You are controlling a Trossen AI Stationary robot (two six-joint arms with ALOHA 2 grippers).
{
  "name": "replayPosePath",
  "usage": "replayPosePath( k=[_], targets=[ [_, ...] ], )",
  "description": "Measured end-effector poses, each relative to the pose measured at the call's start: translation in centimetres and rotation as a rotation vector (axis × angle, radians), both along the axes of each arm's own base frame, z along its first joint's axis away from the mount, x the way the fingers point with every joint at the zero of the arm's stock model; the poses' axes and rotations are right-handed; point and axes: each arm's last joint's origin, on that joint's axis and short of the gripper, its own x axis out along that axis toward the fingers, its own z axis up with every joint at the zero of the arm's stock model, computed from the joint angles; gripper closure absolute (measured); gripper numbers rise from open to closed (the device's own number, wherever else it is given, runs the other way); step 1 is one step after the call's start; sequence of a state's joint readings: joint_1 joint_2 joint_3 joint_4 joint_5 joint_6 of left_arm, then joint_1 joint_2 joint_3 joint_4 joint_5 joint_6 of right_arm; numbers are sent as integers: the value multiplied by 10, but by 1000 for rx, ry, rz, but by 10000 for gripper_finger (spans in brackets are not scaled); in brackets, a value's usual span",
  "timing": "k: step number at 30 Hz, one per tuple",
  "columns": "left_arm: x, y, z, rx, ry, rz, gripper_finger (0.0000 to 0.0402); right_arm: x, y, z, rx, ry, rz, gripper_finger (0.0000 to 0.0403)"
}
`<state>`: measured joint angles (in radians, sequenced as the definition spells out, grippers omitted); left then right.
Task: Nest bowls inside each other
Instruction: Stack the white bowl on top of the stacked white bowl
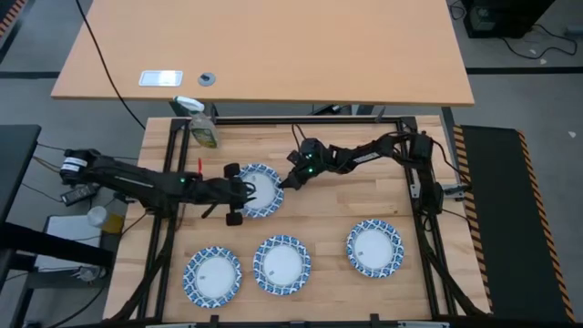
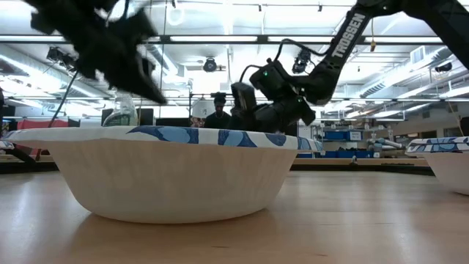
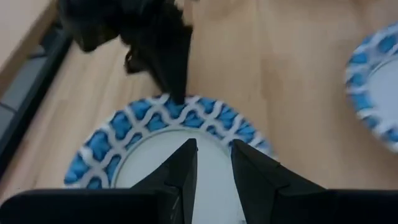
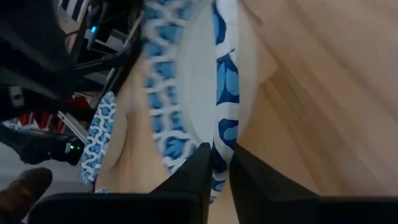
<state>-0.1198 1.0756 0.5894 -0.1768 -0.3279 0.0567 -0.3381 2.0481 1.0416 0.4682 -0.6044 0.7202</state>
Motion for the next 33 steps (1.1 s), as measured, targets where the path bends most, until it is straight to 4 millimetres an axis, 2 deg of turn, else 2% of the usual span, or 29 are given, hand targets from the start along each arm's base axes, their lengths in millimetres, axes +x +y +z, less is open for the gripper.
replayPosePath(
  k=[4, 8, 12, 20, 28, 33],
  targets=[
    [-4, -6, 29, -10, -85, -31, 297, -5, -3, 8, -29, 22, 14, 352],
    [-8, -10, 46, -17, -148, -56, 297, -8, -4, 19, -24, -6, 49, 354],
    [-13, -11, 48, -13, -143, -70, 297, -14, -5, 29, -19, 9, 76, 355],
    [-16, -11, 46, -12, -110, -67, 297, -38, -7, 65, -84, 59, 105, 355],
    [-16, -11, 46, -12, -110, -67, 297, -76, -3, 113, -145, 94, 129, 355],
    [-16, -11, 46, -18, -112, -63, 297, -101, 3, 133, -170, 149, 131, 355]
  ],
)
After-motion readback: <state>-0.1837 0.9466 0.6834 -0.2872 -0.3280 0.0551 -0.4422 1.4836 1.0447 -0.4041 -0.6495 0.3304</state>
